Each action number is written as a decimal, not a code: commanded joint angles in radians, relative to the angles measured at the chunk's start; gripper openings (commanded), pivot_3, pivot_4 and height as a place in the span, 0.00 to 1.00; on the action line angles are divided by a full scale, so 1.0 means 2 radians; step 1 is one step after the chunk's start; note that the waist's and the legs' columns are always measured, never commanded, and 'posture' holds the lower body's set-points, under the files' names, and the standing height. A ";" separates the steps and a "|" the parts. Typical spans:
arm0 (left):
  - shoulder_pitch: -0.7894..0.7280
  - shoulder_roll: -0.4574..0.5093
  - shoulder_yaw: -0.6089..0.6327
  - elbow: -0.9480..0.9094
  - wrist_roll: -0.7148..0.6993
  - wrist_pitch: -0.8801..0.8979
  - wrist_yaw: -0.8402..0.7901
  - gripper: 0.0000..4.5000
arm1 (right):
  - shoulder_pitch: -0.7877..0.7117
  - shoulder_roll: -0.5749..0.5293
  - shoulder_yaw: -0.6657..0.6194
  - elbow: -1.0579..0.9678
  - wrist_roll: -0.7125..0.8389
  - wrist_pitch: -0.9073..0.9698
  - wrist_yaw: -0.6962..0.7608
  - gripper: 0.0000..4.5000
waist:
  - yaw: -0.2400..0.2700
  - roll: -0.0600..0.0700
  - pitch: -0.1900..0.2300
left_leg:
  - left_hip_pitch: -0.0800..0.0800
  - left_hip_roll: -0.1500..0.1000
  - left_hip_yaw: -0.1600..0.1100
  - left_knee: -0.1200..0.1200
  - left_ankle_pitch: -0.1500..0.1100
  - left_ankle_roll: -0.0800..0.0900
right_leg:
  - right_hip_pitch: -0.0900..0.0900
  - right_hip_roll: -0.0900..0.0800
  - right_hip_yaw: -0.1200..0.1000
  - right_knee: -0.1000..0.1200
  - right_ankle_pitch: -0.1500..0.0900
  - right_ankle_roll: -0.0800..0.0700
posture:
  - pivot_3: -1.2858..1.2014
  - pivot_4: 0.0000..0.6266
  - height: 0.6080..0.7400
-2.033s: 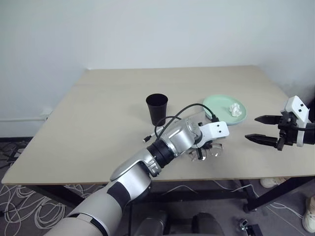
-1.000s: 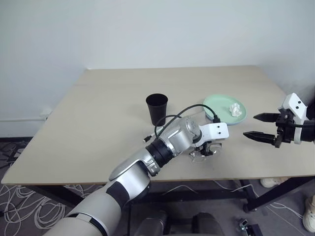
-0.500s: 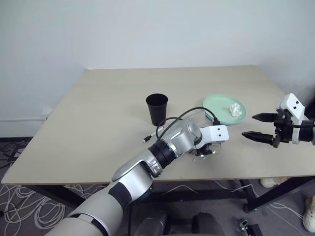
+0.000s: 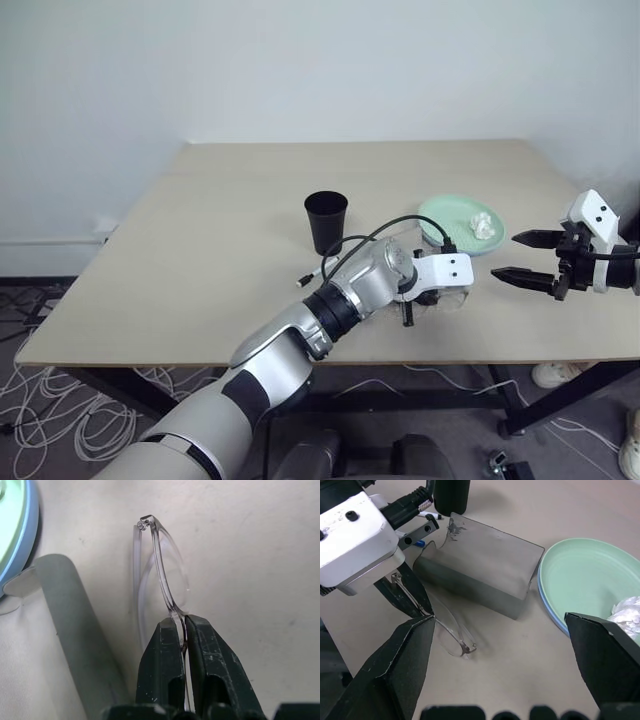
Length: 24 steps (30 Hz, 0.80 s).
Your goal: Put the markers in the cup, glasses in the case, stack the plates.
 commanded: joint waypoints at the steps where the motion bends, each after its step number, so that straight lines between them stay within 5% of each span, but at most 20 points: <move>1: -0.002 0.006 0.004 0.005 0.014 0.002 0.005 0.00 | -0.010 -0.001 -0.011 -0.014 0.008 -0.004 -0.002 1.00 | -0.002 0.000 0.000 | -0.001 0.003 0.006 0.001 0.000 0.000 | 0.000 -0.002 -0.002 0.000 0.000 0.000 | 0.52 0.00 0.64; 4: -0.002 0.006 0.004 0.006 0.014 0.001 0.005 0.00 | -0.010 -0.001 -0.011 -0.014 0.008 -0.004 -0.002 1.00 | -0.006 0.004 -0.002 | -0.006 0.012 0.016 0.004 -0.001 0.002 | 0.000 -0.008 -0.013 0.000 0.000 0.000 | 0.52 0.00 0.64; 9: -0.002 0.006 0.004 0.006 0.014 0.001 0.005 0.00 | -0.010 -0.001 -0.011 -0.014 0.008 -0.003 -0.002 1.00 | -0.005 0.002 -0.001 | -0.006 0.011 0.015 0.002 -0.002 0.002 | 0.000 -0.001 -0.004 0.001 0.000 0.001 | 0.52 0.00 0.64; 13: -0.002 0.006 0.004 0.006 0.014 0.001 0.005 0.00 | -0.010 -0.001 -0.011 -0.014 0.008 -0.003 -0.003 1.00 | -0.005 0.002 -0.001 | -0.006 0.012 0.017 -0.001 -0.001 0.002 | 0.000 -0.008 -0.011 0.000 0.000 0.001 | 0.52 0.00 0.64; 24: -0.007 0.011 0.012 -0.002 0.012 0.000 0.001 0.00 | -0.014 0.001 -0.009 -0.010 0.006 -0.007 -0.002 1.00 | -0.005 0.002 -0.001 | -0.006 0.011 0.015 0.001 -0.001 0.002 | 0.000 -0.006 -0.012 0.000 -0.001 0.002 | 0.52 0.00 0.64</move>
